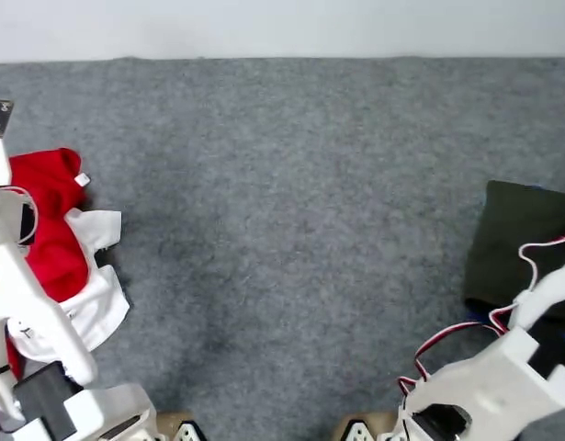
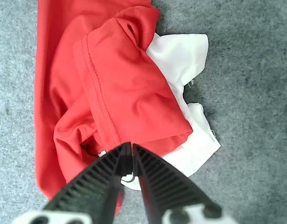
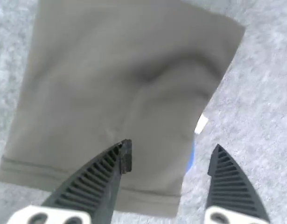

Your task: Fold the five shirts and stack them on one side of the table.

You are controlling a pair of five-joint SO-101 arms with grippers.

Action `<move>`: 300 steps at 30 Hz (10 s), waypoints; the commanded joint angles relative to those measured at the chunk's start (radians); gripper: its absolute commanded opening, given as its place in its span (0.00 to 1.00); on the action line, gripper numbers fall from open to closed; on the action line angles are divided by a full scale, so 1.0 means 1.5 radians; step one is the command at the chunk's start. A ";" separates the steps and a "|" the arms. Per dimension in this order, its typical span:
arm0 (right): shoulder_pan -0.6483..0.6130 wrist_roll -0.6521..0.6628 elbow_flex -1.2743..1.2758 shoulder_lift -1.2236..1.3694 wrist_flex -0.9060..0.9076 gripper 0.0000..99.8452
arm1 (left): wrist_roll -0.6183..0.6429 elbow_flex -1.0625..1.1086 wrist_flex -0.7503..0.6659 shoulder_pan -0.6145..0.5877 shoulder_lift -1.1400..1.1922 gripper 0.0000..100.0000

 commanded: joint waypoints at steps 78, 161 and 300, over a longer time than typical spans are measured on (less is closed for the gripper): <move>-0.055 -0.074 0.430 -0.458 0.139 0.01 | -0.006 0.111 -0.108 -0.004 -0.020 0.22; -0.050 -0.077 0.584 -0.697 0.140 0.01 | 0.174 0.025 -0.216 0.468 0.311 0.17; -0.768 -0.220 0.720 -0.227 -0.242 0.21 | 0.056 0.304 -0.263 0.443 -0.227 0.01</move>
